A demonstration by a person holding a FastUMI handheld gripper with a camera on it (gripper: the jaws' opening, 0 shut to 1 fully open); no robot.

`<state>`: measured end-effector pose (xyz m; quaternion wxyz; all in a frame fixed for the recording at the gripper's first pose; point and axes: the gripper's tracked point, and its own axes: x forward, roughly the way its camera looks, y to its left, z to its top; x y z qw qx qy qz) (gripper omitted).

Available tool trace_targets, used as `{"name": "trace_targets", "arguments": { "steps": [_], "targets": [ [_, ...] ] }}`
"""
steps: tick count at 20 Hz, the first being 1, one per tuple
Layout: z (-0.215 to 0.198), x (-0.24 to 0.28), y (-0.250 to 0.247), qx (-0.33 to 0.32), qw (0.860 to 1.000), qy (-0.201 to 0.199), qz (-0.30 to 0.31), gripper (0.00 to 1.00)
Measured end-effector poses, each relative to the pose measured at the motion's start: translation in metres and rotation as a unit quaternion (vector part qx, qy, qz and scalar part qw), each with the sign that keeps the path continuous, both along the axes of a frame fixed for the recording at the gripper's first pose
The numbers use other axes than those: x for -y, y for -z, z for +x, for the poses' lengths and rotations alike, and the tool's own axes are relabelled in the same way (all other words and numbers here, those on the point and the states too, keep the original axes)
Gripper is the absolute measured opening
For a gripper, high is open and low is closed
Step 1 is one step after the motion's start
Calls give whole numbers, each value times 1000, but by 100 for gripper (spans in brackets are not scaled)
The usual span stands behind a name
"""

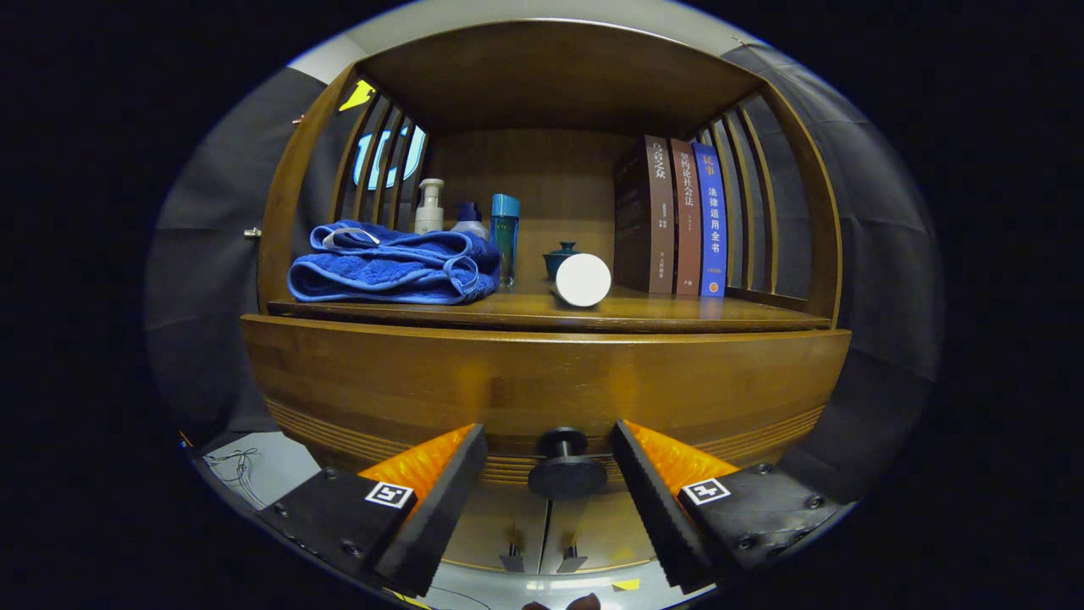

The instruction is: Pull open the drawer, take out the items inside it, and place them on the countertop above the cabinet.

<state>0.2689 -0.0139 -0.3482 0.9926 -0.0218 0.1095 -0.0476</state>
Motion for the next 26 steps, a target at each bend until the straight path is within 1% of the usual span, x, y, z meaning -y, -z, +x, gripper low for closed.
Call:
{"name": "trace_targets", "arguments": {
  "steps": [6,9,12,15,18,23,26],
  "targets": [
    [10,3,5,-11,1000,7,10,99],
    [11,4,5,-10,1000,3,-4,99],
    [8,3,-2,-6,1000,-6,1,99],
    [1,7,-26,9,1000,-7,-9,99],
    [-9,1,-54,23,1000,-12,-11,99],
    [-40,-2,-98,22,1000,-13,-12,99],
    [-60,-7,-129,30,999,-14,5,99]
  ]
}}
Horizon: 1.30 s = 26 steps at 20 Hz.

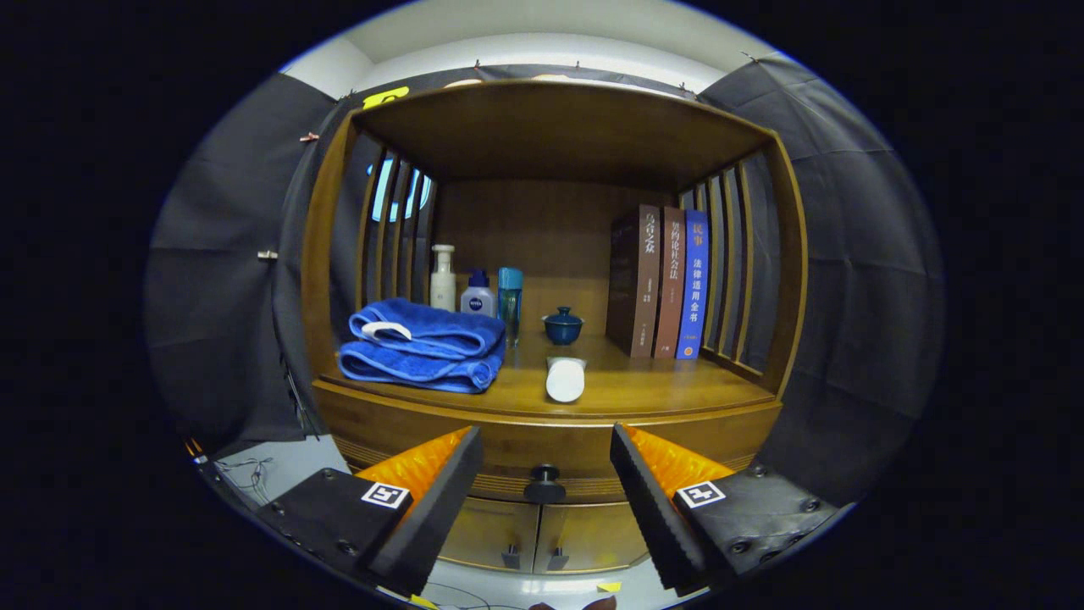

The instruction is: Pull open the drawer, take out the items inside it, and place them on the countertop above the cabinet.

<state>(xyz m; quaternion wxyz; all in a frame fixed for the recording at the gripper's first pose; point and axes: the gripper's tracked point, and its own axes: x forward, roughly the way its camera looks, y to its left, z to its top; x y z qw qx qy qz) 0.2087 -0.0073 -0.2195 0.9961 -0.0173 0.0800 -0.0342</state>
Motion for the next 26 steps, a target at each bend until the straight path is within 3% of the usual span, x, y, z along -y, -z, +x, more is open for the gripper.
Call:
{"name": "trace_targets", "arguments": {
  "steps": [8,12,18,26],
  "targets": [
    [-69,-7,-91,28,1000,-7,7,99],
    [-107,1,-130,55,998,16,36,99],
    [-158,-3,-152,63,996,7,66,99],
    [-200,-3,-189,96,995,-2,12,99]
  ]
}}
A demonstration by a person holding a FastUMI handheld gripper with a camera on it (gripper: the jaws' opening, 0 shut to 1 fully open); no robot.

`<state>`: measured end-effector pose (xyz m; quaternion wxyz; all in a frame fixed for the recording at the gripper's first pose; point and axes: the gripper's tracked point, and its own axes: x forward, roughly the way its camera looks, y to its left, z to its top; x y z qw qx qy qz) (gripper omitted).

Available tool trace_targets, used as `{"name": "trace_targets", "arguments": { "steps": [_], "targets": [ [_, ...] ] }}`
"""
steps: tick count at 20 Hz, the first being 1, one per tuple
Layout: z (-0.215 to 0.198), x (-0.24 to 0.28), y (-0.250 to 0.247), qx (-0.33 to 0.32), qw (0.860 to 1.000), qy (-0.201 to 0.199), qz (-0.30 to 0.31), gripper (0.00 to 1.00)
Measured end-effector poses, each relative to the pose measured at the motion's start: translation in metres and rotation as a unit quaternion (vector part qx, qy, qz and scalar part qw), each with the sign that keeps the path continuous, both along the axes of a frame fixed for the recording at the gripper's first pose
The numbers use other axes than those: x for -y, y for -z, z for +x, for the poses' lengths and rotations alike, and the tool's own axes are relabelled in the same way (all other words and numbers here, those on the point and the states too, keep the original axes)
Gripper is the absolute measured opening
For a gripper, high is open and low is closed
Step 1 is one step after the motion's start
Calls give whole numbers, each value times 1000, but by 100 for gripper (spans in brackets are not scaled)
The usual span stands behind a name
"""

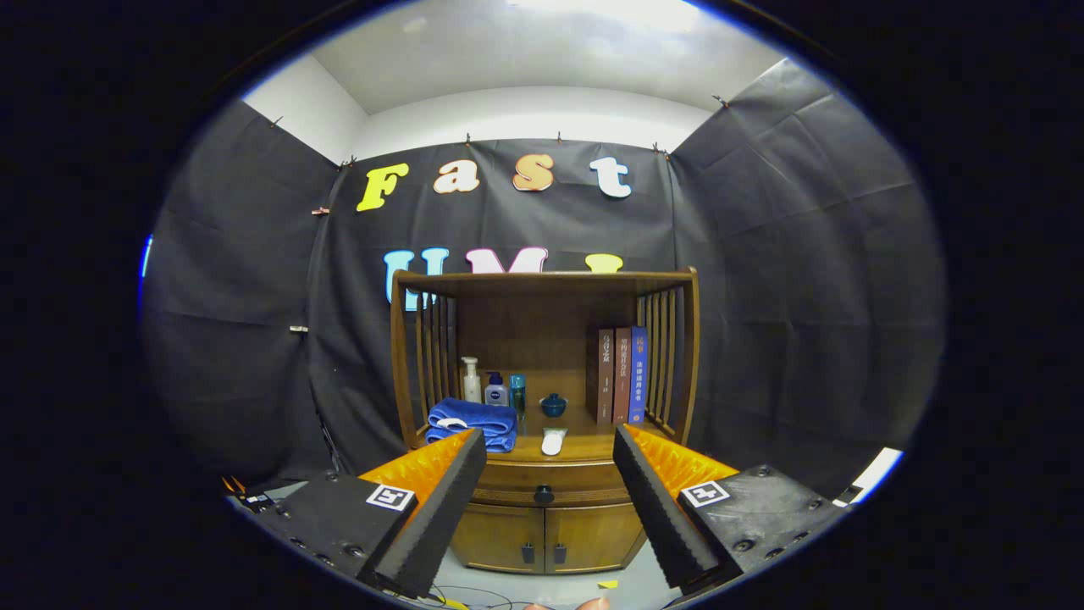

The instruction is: Pull open the drawer, take out the items inside it, and place them on the countertop above the cabinet.

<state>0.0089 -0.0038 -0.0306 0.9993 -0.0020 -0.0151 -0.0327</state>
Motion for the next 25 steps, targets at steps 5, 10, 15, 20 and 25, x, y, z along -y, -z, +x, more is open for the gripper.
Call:
{"name": "trace_targets", "arguments": {
  "steps": [5,10,15,20,25],
  "targets": [
    [-8,-11,-8,4,1000,-20,16,98],
    [-6,-10,-4,-2,1000,-22,17,99],
    [-3,-12,7,-10,1000,-24,17,98],
    [0,-14,14,-20,999,-25,17,99],
    [0,-17,19,-24,999,-26,16,99]
  ]
}}
